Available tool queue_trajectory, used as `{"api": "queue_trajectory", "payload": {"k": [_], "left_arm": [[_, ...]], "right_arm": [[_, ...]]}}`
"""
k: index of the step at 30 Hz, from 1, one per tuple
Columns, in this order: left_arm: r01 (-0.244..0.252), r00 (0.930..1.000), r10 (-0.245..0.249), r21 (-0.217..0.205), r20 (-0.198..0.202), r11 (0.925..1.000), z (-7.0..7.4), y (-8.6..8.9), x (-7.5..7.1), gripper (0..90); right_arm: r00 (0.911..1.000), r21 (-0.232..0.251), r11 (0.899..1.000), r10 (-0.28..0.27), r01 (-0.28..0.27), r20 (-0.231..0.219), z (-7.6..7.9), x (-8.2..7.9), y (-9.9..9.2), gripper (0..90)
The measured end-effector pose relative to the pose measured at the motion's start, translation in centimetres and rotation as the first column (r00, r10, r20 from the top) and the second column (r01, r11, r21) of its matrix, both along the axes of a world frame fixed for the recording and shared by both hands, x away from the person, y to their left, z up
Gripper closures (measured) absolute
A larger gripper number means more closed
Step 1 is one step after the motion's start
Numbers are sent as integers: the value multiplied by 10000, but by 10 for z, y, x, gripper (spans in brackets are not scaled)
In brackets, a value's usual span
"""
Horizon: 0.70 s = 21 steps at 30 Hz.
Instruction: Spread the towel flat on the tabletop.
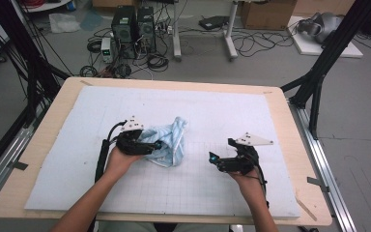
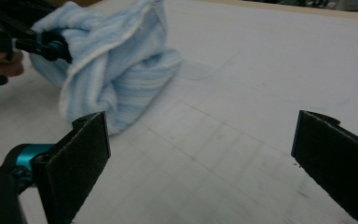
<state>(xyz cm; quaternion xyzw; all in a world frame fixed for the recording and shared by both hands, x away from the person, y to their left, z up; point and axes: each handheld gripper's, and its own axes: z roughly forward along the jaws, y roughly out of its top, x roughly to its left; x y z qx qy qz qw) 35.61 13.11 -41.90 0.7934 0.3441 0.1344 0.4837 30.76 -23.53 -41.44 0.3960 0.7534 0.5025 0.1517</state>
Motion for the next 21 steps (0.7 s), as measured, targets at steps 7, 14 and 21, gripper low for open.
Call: {"api": "queue_trajectory", "payload": {"k": [7, 14, 21], "left_arm": [[5, 10000, -5, 55, -47, 10000, -2, 5, -1, 402], [182, 9998, -182, 25, -16, 9998, -1, 8, -1, 436], [622, 9980, -624, 255, 78, 9977, -2, 6, -2, 573]], "right_arm": [[9903, 582, 9888, 1385, -1377, -95, 3, 20, 52, 195], [9786, 937, 9755, 2029, -1990, -339, 3, 40, 84, 297], [9696, 1040, 9676, 2371, -2301, -608, 4, 51, 97, 472]]}}
